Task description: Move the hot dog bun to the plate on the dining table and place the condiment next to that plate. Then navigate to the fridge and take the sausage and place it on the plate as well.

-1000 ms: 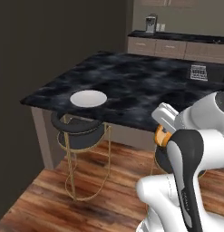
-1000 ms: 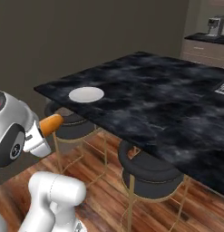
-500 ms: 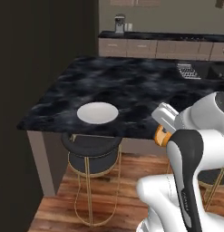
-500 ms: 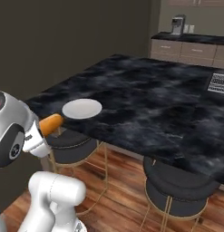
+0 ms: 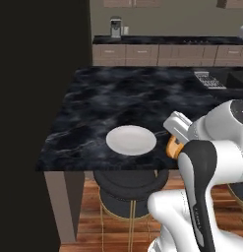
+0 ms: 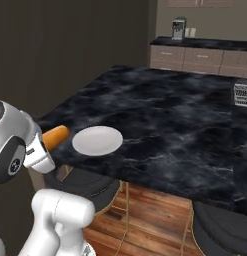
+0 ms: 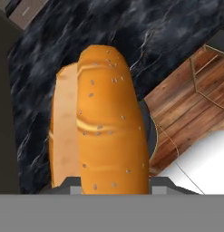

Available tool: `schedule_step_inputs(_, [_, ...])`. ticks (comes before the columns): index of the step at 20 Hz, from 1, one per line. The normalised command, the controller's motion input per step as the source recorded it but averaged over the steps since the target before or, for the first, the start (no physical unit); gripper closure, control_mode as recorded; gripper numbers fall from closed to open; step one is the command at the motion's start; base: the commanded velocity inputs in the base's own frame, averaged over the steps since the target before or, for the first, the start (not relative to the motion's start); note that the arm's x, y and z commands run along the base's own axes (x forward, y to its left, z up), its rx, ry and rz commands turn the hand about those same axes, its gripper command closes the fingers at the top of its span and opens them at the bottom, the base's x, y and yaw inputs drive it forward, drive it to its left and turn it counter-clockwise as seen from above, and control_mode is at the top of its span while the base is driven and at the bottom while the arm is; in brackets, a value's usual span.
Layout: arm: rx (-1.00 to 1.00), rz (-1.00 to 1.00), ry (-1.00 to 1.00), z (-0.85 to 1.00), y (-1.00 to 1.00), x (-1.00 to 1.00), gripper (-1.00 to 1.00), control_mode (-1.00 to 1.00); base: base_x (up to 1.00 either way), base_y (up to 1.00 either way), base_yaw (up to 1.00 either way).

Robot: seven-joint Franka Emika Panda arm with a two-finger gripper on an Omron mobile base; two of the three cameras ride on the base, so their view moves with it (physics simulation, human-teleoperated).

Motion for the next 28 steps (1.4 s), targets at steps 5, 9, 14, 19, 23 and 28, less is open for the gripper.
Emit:
schedule_step_inputs(5, [0.00,0.00,0.00,0.00,0.00,0.00,1.00,1.00,0.76,0.13,0.00])
schedule_step_inputs(9, [0.00,0.00,0.00,0.00,0.00,0.00,1.00,1.00,0.88,0.00,0.00])
schedule_step_inputs(14, [-0.01,0.02,0.35,-0.20,0.05,0.99,1.00,-1.00,0.00,0.00,0.00])
schedule_step_inputs(19, [-0.08,0.14,0.52,-0.59,0.03,0.99,1.00,-1.00,0.00,0.00,0.00])
schedule_step_inputs(23, [-0.05,0.24,0.15,-0.84,0.00,0.48,1.00,-1.00,0.00,0.00,0.00])
schedule_step_inputs(28, [-0.01,0.26,0.00,-0.67,0.00,0.51,1.00,-1.00,0.00,0.00,0.00])
